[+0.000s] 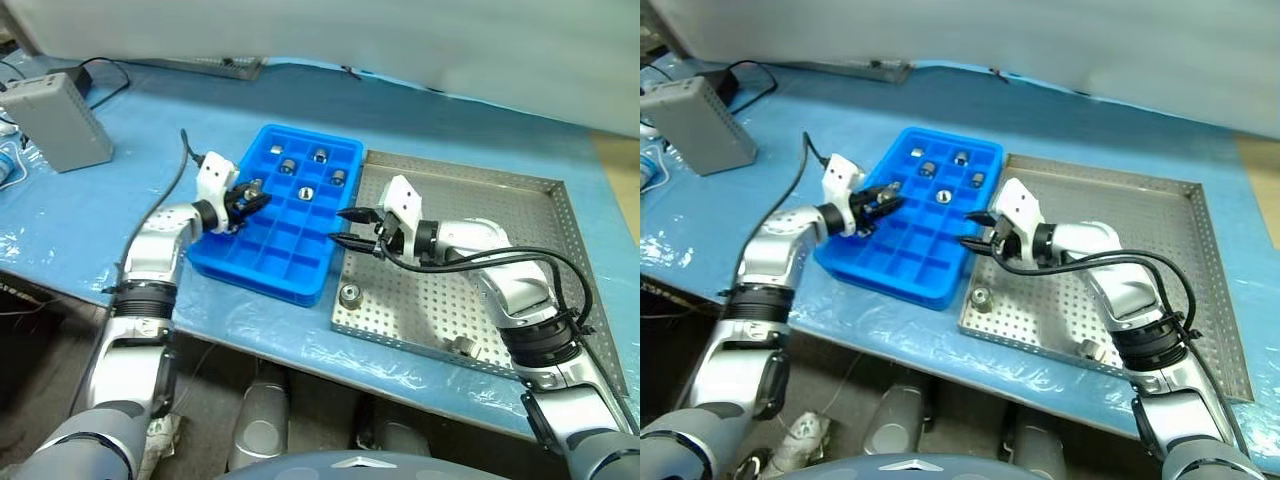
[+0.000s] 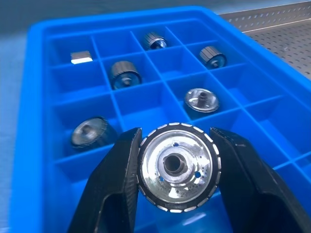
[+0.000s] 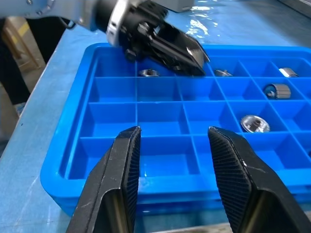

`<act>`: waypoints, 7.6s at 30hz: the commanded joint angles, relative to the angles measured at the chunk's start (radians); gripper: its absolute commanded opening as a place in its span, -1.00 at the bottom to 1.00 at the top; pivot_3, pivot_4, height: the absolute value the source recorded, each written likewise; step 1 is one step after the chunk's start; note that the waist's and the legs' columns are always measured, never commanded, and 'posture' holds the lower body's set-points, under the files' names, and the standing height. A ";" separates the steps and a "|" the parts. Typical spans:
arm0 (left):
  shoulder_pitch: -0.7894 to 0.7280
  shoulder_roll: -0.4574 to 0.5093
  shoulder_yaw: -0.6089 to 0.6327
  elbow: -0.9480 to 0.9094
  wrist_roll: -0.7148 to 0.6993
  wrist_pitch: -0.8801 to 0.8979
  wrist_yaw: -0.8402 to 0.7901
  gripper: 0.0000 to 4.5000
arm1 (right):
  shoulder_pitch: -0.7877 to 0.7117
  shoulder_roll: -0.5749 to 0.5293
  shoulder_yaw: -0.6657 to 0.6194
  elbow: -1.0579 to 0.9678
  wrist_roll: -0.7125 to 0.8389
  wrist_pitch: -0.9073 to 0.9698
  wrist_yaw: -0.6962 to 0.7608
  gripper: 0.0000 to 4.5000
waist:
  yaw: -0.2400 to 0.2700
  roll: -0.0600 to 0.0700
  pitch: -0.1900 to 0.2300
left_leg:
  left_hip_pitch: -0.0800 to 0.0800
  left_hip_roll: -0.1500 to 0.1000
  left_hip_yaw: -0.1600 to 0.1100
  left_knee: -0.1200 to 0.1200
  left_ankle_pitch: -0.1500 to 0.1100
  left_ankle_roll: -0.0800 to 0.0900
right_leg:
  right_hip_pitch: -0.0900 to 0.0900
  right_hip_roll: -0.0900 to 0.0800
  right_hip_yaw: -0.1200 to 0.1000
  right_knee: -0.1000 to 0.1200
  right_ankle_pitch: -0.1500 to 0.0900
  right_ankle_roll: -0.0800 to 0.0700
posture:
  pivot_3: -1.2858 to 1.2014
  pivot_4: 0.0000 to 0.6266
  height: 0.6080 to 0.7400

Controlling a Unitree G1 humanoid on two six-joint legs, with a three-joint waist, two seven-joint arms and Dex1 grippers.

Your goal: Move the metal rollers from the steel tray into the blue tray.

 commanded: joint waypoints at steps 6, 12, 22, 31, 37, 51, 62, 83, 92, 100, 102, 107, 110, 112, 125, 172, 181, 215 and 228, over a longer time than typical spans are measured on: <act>-0.072 0.006 -0.026 0.182 0.022 -0.105 0.069 -0.16 | 0.031 -0.009 -0.026 -0.051 -0.029 -0.019 -0.020 0.00 | 0.002 0.000 0.000 | 0.001 0.000 0.000 -0.001 0.001 -0.001 | -0.001 0.001 0.001 0.002 0.000 0.000 | 0.31 -0.52 1.00; -0.127 -0.010 -0.048 0.280 0.025 -0.155 0.085 -0.16 | 0.068 -0.018 -0.045 -0.085 -0.043 -0.006 -0.053 0.00 | -0.001 0.000 0.000 | 0.002 0.000 0.000 0.000 0.001 -0.002 | -0.001 0.001 0.001 0.003 0.000 0.001 | 0.28 -0.52 1.00; -0.155 -0.013 -0.091 0.215 -0.018 -0.132 -0.065 0.53 | 0.103 -0.024 -0.066 -0.131 -0.052 0.016 -0.101 0.00 | -0.005 0.000 0.000 | 0.002 0.000 0.000 0.000 0.001 -0.002 | -0.001 0.000 0.001 0.004 0.000 0.001 | 0.23 -0.52 1.00; -0.321 0.031 -0.168 0.169 -0.081 -0.111 -0.416 0.53 | 0.152 -0.064 -0.228 -0.222 0.014 0.100 -0.147 0.00 | -0.034 0.000 0.000 | 0.001 0.000 0.001 0.000 0.002 -0.003 | -0.003 0.000 0.002 0.005 0.000 0.000 | 0.13 -0.52 1.00; -0.436 -0.065 -0.232 0.283 -0.064 -0.189 -0.553 0.53 | 0.272 -0.106 -0.357 -0.312 0.021 0.144 -0.211 0.00 | -0.063 0.000 0.000 | 0.002 -0.001 0.002 0.000 0.002 -0.002 | -0.002 0.000 0.003 0.004 0.000 0.001 | 0.02 -0.52 1.00; -0.510 -0.269 -0.356 0.625 0.072 -0.506 -0.748 0.53 | 0.639 -0.060 -0.658 -0.654 0.049 0.291 -0.393 0.00 | -0.187 0.001 -0.001 | 0.002 -0.003 0.003 -0.002 0.001 0.004 | 0.001 0.001 0.002 -0.006 -0.001 0.009 | -0.21 -0.52 1.00; -0.653 -0.084 -0.586 0.521 0.036 -0.365 -0.859 0.53 | 0.697 -0.020 -0.554 -0.686 0.023 0.284 -0.468 0.00 | -0.206 0.000 -0.001 | 0.004 -0.004 0.003 0.000 0.000 0.003 | 0.006 0.000 0.002 -0.007 -0.002 0.011 | -0.19 -0.52 1.00; -0.381 0.170 -0.734 -0.202 0.166 0.360 -0.711 0.53 | 0.686 0.052 -0.315 -0.549 -0.087 0.146 -0.513 0.00 | -0.216 0.001 -0.001 | 0.006 -0.003 0.004 -0.001 0.000 0.003 | 0.007 0.001 0.003 -0.006 0.001 0.005 | -0.11 -0.52 1.00; -0.358 0.186 -0.756 -0.283 0.137 0.442 -0.744 0.53 | 0.666 0.049 -0.285 -0.519 -0.107 0.136 -0.504 0.00 | -0.215 0.001 -0.001 | 0.006 -0.003 0.004 -0.001 0.000 0.003 | 0.006 0.001 0.003 -0.006 0.001 0.004 | -0.10 -0.52 1.00; -0.346 0.127 -0.803 -0.181 0.161 0.449 -0.707 0.53 | 0.674 0.059 -0.261 -0.511 -0.126 0.131 -0.512 0.00 | -0.215 0.002 -0.001 | 0.006 -0.003 0.004 -0.001 0.000 0.003 | 0.007 0.001 0.003 -0.006 0.001 0.004 | -0.11 -0.52 1.00; -0.344 0.104 -0.817 -0.128 0.181 0.423 -0.684 0.53 | 0.678 0.061 -0.256 -0.510 -0.135 0.127 -0.515 0.00 | -0.215 0.002 -0.001 | 0.006 -0.003 0.004 -0.001 0.000 0.003 | 0.007 0.001 0.003 -0.006 0.001 0.004 | -0.11 -0.52 1.00; -0.347 0.077 -0.833 -0.084 0.191 0.411 -0.678 0.53 | 0.686 0.068 -0.255 -0.508 -0.145 0.118 -0.517 0.00 | -0.221 0.002 -0.001 | 0.008 -0.003 0.004 -0.001 0.000 0.002 | 0.007 0.002 0.003 -0.006 0.000 0.005 | -0.12 -0.52 1.00; -0.349 0.077 -0.842 -0.067 0.203 0.395 -0.675 0.53 | 0.693 0.079 -0.253 -0.503 -0.150 0.110 -0.523 0.00 | -0.221 0.002 -0.001 | 0.008 -0.002 0.004 -0.002 0.000 0.002 | 0.007 0.002 0.004 -0.006 -0.001 0.007 | -0.12 -0.52 1.00; -0.353 0.074 -0.851 -0.048 0.214 0.393 -0.671 0.53 | 0.699 0.082 -0.247 -0.498 -0.160 0.102 -0.526 0.00 | -0.221 0.002 -0.001 | 0.009 -0.002 0.004 -0.002 0.000 0.002 | 0.008 0.003 0.004 -0.006 -0.002 0.008 | -0.13 -0.52 1.00; -0.356 0.080 -0.853 -0.011 0.238 0.320 -0.680 -0.19 | 0.688 0.090 -0.268 -0.473 -0.156 0.077 -0.524 0.00 | -0.221 0.002 -0.001 | 0.016 -0.002 0.004 -0.003 0.000 0.001 | 0.014 0.003 0.004 -0.006 -0.003 0.011 | -0.12 -0.52 1.00; 0.181 0.368 0.010 -0.529 -0.218 0.470 -0.250 -0.24 | -0.052 0.008 0.009 0.041 0.024 -0.019 0.031 0.00 | -0.059 0.003 -0.001 | 0.000 -0.001 0.001 -0.004 0.001 0.000 | -0.001 0.001 0.001 -0.002 0.000 0.001 | 0.38 -0.52 1.00; 0.280 0.334 -0.031 -0.524 -0.226 0.451 -0.157 -0.24 | -0.043 0.019 0.013 0.069 -0.019 -0.060 0.052 0.00 | -0.019 0.003 -0.001 | 0.002 0.000 0.001 -0.003 0.002 -0.002 | 0.000 0.001 0.001 0.002 -0.001 0.001 | 0.38 -0.52 1.00; 0.027 0.305 -0.036 -0.470 -0.485 0.444 -0.343 0.48 | 0.176 -0.115 -0.163 -0.106 -0.023 0.039 -0.007 0.00 | -0.019 0.002 -0.001 | 0.007 -0.001 0.002 -0.001 0.005 -0.005 | 0.000 0.000 0.007 0.013 -0.004 0.000 | 0.22 -0.52 1.00; -0.095 0.020 -0.292 -0.185 -0.313 0.250 -0.333 0.48 | 0.416 -0.147 -0.509 -0.144 -0.060 0.042 -0.255 0.00 | -0.083 0.003 -0.001 | 0.006 -0.002 0.003 0.000 0.005 -0.004 | 0.000 0.001 0.006 0.013 -0.011 0.009 | 0.04 -0.52 1.00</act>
